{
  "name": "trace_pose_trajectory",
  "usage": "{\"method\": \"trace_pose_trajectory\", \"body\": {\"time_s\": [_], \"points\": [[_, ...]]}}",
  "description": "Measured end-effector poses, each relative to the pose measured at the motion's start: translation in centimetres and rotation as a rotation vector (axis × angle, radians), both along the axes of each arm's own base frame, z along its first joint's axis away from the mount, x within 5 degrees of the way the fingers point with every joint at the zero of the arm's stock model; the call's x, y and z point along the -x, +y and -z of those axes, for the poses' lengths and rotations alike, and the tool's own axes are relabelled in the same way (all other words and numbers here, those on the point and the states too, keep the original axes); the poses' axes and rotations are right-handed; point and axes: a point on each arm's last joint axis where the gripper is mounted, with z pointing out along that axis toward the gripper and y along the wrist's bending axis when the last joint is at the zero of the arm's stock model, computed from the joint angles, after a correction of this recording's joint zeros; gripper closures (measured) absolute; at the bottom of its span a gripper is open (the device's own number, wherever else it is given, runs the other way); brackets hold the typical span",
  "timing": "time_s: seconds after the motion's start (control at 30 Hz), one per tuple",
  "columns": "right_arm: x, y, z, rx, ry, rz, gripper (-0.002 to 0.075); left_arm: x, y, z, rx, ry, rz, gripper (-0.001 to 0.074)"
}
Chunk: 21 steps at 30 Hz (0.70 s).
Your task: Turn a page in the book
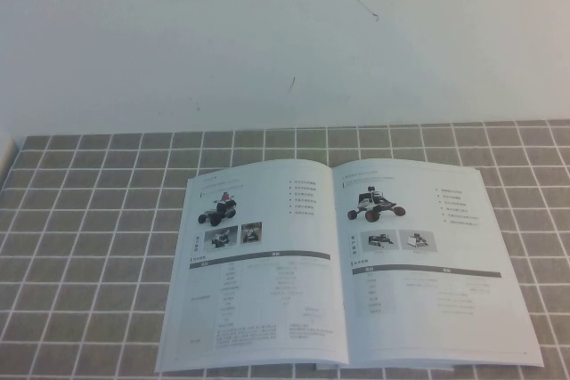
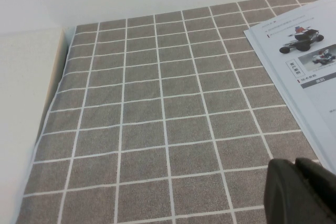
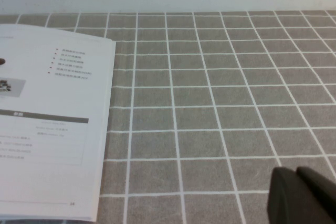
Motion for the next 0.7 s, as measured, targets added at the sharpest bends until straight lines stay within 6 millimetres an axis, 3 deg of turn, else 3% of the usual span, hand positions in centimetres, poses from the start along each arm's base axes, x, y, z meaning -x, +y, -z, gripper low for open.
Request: {"method": "trace_pose_trajectory", "body": {"time_s": [0.5,0.7], "points": [[0.0,-0.2,-0.1,0.078,-0.014,0.001,0.0728,0.0,0.1,-0.1,-0.031,-0.012,-0.003,0.0738],[-0.5,-0.1,-1.8,0.166,-0.208,-0.022,0.0728,-0.3,0.2,-1.3,-0.036,-0.168,-0.012,0.0738]]}}
